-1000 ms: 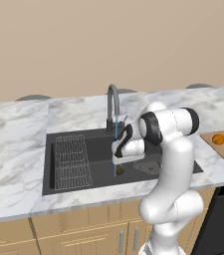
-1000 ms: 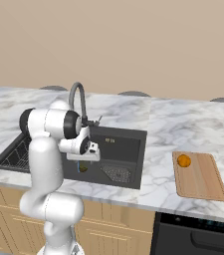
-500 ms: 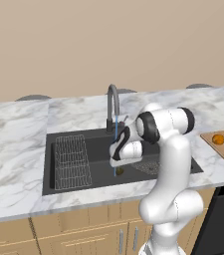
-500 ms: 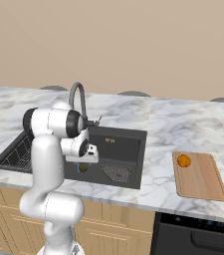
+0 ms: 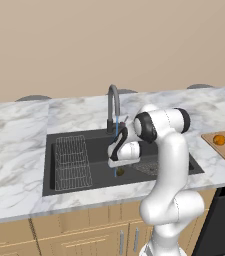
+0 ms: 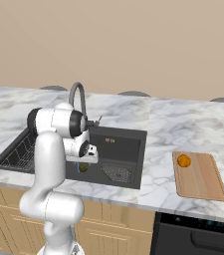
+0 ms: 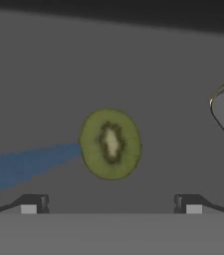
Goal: Pick the orange, kiwi from the sink and place them on the cutting board to airdry. Then turn off the sink faucet.
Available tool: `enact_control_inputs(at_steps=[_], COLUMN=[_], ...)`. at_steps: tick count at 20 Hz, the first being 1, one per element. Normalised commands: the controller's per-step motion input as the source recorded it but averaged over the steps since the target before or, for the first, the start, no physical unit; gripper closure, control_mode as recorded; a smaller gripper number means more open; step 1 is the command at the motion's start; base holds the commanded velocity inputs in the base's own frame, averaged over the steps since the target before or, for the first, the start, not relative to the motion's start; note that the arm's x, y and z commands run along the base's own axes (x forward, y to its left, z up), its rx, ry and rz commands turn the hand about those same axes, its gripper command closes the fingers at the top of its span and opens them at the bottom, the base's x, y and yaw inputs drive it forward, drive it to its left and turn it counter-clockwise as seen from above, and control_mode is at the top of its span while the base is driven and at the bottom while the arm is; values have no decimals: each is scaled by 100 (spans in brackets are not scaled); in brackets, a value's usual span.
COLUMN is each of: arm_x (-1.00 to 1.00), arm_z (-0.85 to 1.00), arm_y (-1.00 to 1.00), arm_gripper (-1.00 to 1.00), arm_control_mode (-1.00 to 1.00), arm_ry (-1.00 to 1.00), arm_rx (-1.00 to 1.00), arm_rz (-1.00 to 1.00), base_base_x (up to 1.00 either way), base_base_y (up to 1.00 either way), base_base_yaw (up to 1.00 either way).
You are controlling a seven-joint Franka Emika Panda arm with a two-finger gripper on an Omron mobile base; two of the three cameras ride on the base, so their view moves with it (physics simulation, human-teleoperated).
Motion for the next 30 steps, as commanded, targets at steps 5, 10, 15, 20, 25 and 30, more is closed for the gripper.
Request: enact_control_inputs(at_steps=[5,10,15,20,25,30], arm_x=[19,14,7,6,3,0], arm_z=[-19,-26,-16,-11,-12,-14], arm_y=[6,8,3,0,0,0], arm_gripper=[-100,-100,-100,-100,-100,-100], arm_control_mode=[-100,-100,-100,-100,-100,-100], arm_ry=[0,0,0,0,0,1], arm_rx=[1,0,1,4,4,3], arm_rz=[0,0,0,0,0,0], base_base_x=[0,0,0,0,0,0], base_base_y=[0,0,0,0,0,0], base_base_yaw=[0,0,0,0,0,0])
